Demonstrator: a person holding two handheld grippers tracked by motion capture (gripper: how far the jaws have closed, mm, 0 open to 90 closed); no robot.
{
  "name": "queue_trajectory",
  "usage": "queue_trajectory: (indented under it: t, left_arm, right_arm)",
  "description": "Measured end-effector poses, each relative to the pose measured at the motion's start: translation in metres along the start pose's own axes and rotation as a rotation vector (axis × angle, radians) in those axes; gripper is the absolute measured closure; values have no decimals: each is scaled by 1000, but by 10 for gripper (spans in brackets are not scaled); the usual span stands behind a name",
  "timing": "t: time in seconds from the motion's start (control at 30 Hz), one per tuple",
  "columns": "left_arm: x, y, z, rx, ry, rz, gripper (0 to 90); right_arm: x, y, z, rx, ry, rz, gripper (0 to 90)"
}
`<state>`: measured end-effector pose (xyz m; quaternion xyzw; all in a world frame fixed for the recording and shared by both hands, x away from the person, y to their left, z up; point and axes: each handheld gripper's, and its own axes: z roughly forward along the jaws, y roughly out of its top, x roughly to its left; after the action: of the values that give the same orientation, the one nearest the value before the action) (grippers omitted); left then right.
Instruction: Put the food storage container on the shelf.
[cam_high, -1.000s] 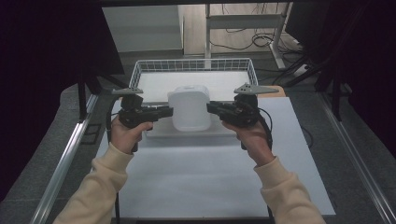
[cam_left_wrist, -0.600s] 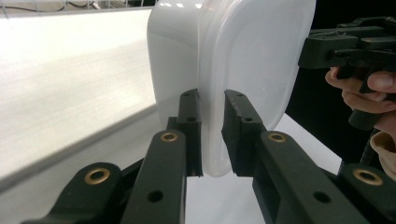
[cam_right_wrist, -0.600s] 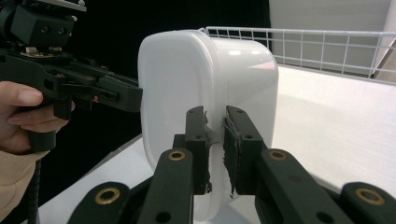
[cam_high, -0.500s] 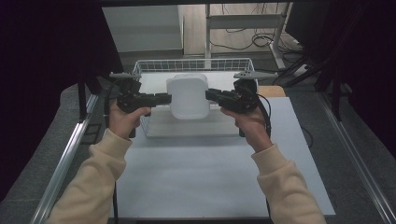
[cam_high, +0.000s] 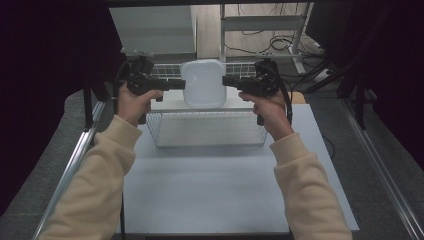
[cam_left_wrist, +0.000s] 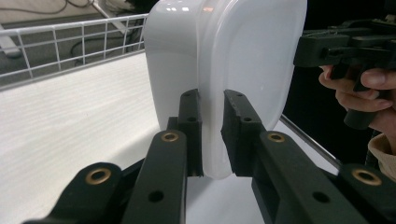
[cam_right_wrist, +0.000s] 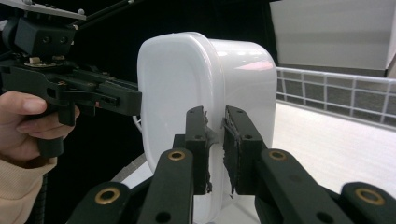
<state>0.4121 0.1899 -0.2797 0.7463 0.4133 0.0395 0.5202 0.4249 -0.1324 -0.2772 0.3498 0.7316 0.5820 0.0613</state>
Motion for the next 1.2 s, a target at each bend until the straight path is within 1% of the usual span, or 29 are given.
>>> queue_trajectory:
  t: [0.07, 0.17, 0.2, 0.23, 0.27, 0.3, 0.37, 0.43, 0.5, 0.6, 0.67, 0.73, 0.83, 0.87, 0.9, 0.93, 1.03, 1.07, 1.1, 1.17, 1.2]
  left_arm:
    - [6, 5, 6, 16, -5, -16, 784]
    - [15, 9, 15, 37, -13, -42, 783]
    - [18, 10, 18, 45, -18, -50, 783]
    - [21, 10, 22, 49, -21, -64, 783]
    - [25, 11, 26, 57, -25, -77, 783]
    - [28, 11, 28, 51, -40, -87, 783]
    - [33, 14, 30, 53, -57, -104, 782]
    - [36, 18, 32, 60, -63, -122, 783]
    - [41, 22, 35, 66, -77, -156, 783]
    - [49, 27, 40, 77, -98, -235, 783]
    - [56, 30, 44, 88, -117, -283, 779]
    - [64, 32, 47, 102, -131, -323, 770]
    - [72, 35, 52, 113, -144, -384, 758]
    - [73, 36, 54, 116, -145, -393, 752]
    - [75, 37, 55, 113, -146, -410, 743]
    - [77, 37, 57, 110, -148, -425, 743]
    - [84, 36, 61, 105, -163, -464, 733]
    - [86, 35, 62, 98, -171, -479, 730]
    - [88, 35, 63, 103, -171, -490, 727]
    - [91, 33, 65, 96, -168, -497, 718]
    - [91, 33, 66, 100, -160, -493, 720]
  right_arm:
    - [-4, 4, 3, 9, -11, 11, 795]
    - [-13, 6, 7, 28, -19, 43, 795]
    - [-21, 5, 12, 49, -19, 70, 794]
    - [-21, 5, 12, 49, -19, 70, 794]
    - [-24, 5, 13, 58, -19, 86, 794]
    - [-28, 5, 15, 71, -18, 114, 792]
    - [-32, 6, 17, 76, -12, 147, 791]
    - [-38, 9, 19, 90, -7, 172, 787]
    - [-42, 12, 22, 102, -4, 192, 780]
    - [-48, 18, 28, 129, -30, 224, 755]
    - [-52, 21, 33, 152, -44, 250, 743]
    - [-57, 24, 37, 170, -48, 297, 737]
    - [-64, 26, 44, 192, -50, 352, 725]
    - [-67, 27, 47, 200, -56, 369, 720]
    - [-70, 28, 50, 209, -63, 390, 707]
    - [-70, 28, 50, 209, -63, 390, 707]
    - [-76, 27, 55, 210, -64, 431, 693]
    - [-77, 27, 56, 210, -64, 435, 688]
    - [-78, 26, 57, 209, -62, 446, 681]
    - [-80, 24, 59, 212, -56, 462, 660]
    - [-82, 23, 61, 220, -52, 472, 640]
